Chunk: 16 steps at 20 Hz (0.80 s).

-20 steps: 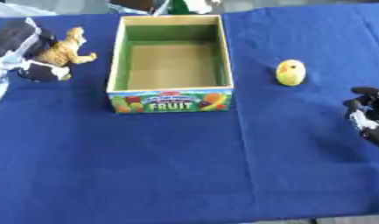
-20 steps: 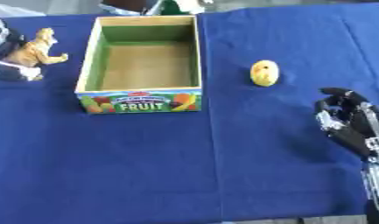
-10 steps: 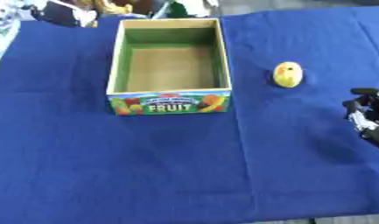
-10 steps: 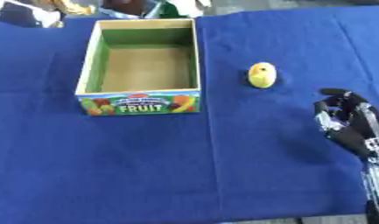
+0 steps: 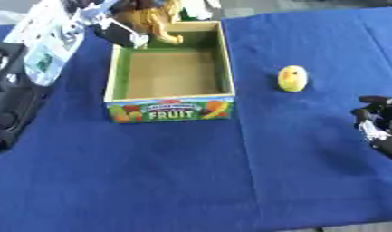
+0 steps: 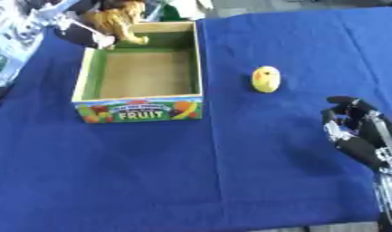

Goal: Pick up objects on the table and place them in the box.

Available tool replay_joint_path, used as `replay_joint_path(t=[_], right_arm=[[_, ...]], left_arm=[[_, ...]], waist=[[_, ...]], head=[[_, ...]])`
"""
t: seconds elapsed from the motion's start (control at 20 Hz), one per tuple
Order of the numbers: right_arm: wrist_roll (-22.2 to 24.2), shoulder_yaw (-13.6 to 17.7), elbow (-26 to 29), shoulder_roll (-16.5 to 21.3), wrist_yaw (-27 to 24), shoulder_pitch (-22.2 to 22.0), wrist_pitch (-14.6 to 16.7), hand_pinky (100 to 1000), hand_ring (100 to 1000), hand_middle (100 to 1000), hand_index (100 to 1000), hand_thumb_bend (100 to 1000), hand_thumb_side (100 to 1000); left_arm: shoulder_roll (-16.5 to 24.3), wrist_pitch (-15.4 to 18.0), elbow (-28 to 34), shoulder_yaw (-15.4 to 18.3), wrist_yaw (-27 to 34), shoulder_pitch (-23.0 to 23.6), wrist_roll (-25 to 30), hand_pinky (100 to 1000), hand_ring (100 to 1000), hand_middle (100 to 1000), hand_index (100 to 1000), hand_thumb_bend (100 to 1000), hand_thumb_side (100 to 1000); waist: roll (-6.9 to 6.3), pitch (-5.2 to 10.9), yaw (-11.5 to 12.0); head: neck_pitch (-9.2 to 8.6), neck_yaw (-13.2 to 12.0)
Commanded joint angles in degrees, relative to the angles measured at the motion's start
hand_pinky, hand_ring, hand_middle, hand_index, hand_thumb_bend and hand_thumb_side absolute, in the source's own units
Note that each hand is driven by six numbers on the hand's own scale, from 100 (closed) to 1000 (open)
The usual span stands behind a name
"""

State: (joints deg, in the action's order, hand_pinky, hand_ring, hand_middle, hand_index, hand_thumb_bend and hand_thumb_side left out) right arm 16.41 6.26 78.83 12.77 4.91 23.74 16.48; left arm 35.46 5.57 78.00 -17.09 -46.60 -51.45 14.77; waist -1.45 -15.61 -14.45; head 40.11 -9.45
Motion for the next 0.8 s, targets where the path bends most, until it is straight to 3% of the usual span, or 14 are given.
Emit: replay_joint_path(t=[0.05, 0.3, 0.6, 0.8], right_arm=[[0.6, -0.2, 1.1, 0.5, -0.2, 0.9, 0.1, 552, 692, 508, 756, 111, 268], [0.9, -0.3, 1.2, 0.3, -0.3, 0.9, 0.1, 552, 692, 509, 746, 111, 273], [0.9, -0.3, 1.2, 0.3, -0.2, 0.9, 0.1, 552, 692, 509, 738, 109, 275], [0.8, -0.2, 1.2, 0.4, -0.2, 0.8, 0.0, 552, 692, 509, 737, 108, 281]], left_arm=[[-0.5, 1.3, -1.3, -0.7, -1.4, -0.8, 0.6, 488, 270, 187, 325, 447, 199], [-2.1, 2.5, -4.2, -1.2, -1.0, 0.3, 2.4, 513, 322, 241, 374, 516, 201], [-2.7, 3.5, -6.2, -1.4, -0.8, 1.4, 4.1, 571, 457, 401, 510, 631, 204], [-2.6, 3.9, -6.1, -0.9, -0.2, 2.0, 5.2, 615, 535, 511, 640, 822, 200]], waist=[[-0.01, 0.87, -0.3], [-0.28, 0.63, -0.7], [-0.47, 0.43, -0.9], [-0.57, 0.4, -0.9]], head=[[-0.89, 0.0], [-1.19, 0.2], [-1.47, 0.3], [-1.49, 0.4]])
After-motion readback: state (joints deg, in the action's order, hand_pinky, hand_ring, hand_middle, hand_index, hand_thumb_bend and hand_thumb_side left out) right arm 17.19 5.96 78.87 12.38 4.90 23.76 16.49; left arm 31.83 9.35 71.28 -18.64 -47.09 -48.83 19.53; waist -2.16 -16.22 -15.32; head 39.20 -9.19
